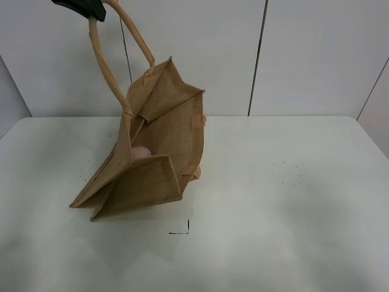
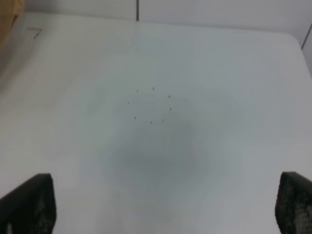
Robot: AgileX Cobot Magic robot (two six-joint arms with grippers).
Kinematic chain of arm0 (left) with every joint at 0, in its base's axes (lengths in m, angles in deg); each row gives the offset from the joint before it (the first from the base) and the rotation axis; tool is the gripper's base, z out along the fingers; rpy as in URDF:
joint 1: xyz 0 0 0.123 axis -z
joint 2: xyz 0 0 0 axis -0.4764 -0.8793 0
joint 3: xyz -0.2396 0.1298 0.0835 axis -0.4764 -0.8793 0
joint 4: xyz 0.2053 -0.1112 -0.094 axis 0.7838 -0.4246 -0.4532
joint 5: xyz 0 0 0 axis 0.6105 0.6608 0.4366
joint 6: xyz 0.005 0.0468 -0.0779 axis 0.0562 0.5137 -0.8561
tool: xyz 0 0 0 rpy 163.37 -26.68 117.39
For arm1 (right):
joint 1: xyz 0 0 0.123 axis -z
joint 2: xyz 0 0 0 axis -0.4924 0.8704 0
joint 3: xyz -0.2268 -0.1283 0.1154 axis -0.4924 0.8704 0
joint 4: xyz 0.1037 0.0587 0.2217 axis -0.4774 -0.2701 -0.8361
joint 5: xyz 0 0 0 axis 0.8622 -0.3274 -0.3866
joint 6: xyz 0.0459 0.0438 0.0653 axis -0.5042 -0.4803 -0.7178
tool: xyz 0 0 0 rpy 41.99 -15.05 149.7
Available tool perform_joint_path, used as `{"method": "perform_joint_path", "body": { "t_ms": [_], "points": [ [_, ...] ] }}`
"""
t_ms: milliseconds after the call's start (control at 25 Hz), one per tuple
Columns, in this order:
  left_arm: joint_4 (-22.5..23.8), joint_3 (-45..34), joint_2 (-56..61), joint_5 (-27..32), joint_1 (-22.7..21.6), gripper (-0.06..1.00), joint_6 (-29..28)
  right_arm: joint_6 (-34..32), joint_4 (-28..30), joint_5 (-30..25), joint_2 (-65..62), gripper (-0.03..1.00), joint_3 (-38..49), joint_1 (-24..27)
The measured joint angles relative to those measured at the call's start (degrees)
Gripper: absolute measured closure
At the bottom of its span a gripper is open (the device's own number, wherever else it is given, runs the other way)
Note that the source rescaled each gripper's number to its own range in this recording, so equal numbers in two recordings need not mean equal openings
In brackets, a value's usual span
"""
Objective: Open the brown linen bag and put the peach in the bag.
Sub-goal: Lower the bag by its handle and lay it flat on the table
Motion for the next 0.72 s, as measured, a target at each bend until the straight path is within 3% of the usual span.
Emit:
{"method": "perform_joint_path", "body": {
  "t_ms": [440,720],
  "points": [
    [-0.35,-7.41,-5.64,-1.48,0.00,0.94,0.61,-0.15,0.35,0.00,-0.08,-0.03,0.00,0.00],
    [-6.59,-9.19,-16.39,-4.80,0.00,0.94,0.98,-0.15,0.35,0.00,-0.08,-0.03,0.00,0.00]
  ]
}}
